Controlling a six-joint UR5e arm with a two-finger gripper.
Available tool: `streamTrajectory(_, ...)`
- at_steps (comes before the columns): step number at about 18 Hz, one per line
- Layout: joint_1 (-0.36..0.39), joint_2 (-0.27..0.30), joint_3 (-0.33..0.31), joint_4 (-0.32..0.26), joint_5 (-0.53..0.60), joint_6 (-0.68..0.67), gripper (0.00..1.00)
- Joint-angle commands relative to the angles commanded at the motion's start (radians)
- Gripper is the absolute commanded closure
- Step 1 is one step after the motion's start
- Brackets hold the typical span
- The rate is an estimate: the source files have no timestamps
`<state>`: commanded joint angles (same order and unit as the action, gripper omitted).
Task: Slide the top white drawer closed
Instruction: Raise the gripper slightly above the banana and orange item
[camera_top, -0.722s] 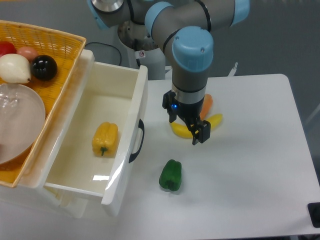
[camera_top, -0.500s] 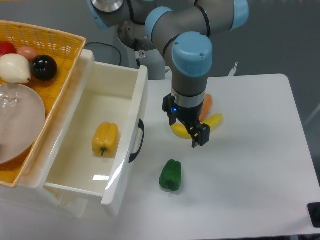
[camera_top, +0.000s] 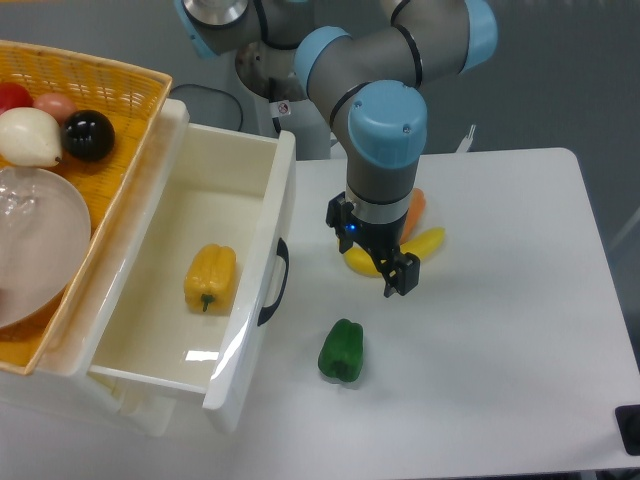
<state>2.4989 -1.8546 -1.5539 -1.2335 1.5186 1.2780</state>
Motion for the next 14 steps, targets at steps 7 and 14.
streamTrajectory(7, -0.008, -0.029, 0.014, 0.089, 0.064, -0.101, 0.0)
streamTrajectory(14, -0.012, -0.06, 0.028, 0.092, 0.12, -0.365, 0.0)
